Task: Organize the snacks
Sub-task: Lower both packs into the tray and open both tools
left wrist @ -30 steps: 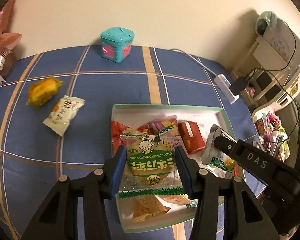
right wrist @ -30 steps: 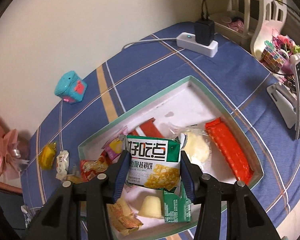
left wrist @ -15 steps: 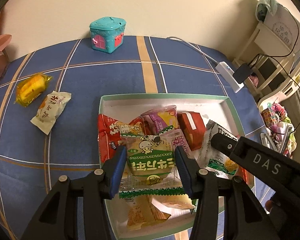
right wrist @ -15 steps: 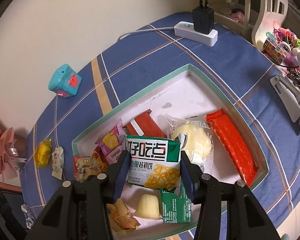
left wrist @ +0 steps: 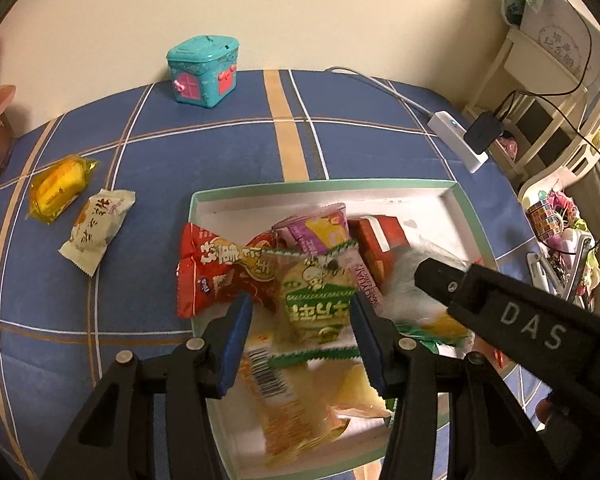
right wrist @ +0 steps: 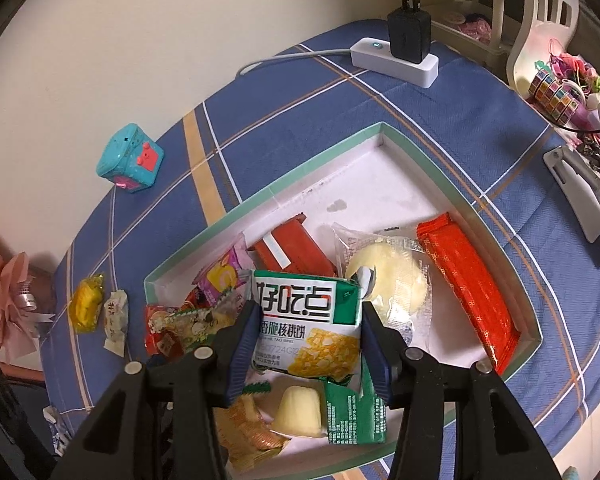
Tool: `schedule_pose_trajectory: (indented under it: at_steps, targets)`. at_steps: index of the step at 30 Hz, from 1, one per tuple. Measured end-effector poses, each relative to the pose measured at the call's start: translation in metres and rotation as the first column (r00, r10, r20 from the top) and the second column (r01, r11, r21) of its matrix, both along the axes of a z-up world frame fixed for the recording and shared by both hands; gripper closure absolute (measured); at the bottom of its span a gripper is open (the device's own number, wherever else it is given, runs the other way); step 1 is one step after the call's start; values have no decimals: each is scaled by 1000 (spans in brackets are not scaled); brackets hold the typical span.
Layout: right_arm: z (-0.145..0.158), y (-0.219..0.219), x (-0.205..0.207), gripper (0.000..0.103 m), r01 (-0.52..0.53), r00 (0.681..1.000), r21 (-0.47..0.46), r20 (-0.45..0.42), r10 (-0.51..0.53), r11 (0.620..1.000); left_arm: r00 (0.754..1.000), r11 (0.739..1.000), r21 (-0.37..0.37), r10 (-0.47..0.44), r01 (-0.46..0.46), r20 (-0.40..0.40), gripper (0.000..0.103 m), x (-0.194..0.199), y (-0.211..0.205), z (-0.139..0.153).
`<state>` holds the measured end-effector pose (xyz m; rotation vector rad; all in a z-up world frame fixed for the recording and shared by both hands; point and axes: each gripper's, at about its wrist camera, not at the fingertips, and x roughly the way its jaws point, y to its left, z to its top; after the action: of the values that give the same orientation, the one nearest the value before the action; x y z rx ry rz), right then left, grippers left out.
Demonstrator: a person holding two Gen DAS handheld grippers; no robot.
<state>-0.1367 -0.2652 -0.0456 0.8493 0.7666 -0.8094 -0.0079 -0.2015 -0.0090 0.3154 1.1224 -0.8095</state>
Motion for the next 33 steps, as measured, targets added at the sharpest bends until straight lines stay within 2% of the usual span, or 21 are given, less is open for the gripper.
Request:
schedule_pose_trajectory:
  at_steps: [3, 6, 14, 20, 25, 28, 33]
  targets:
    - [3, 1, -1, 49, 1, 1000, -9, 8, -1, 1000, 1000, 1000, 1, 15, -15, -9, 49, 3, 3, 1]
    - [4, 2, 0, 49, -4, 1000, -11, 10, 5, 1000, 999, 999, 17, 34, -34, 0, 43, 5, 5, 2]
    - [6, 4, 3, 49, -17, 1000, -22, -1, 17, 1000, 993, 993, 39, 114, -113, -35, 42, 20, 20, 1]
    - [6, 8, 7, 49, -32, 999, -29, -12, 32, 999, 981, 980, 56, 191, -189, -29, 42, 36, 37, 3]
    - [6, 14, 12, 49, -49, 998, -41, -35, 48, 998, 960, 960, 55, 277, -274, -41, 41, 55, 58, 5]
    - [6, 17, 15, 48, -62, 997, -50, -47, 59, 997, 940, 941, 57, 338, -335, -56, 34, 69, 73, 5]
    - [8, 24, 20, 47, -79, 995, -64, -63, 75, 995, 906, 910, 54, 414, -410, -88, 33, 87, 94, 5]
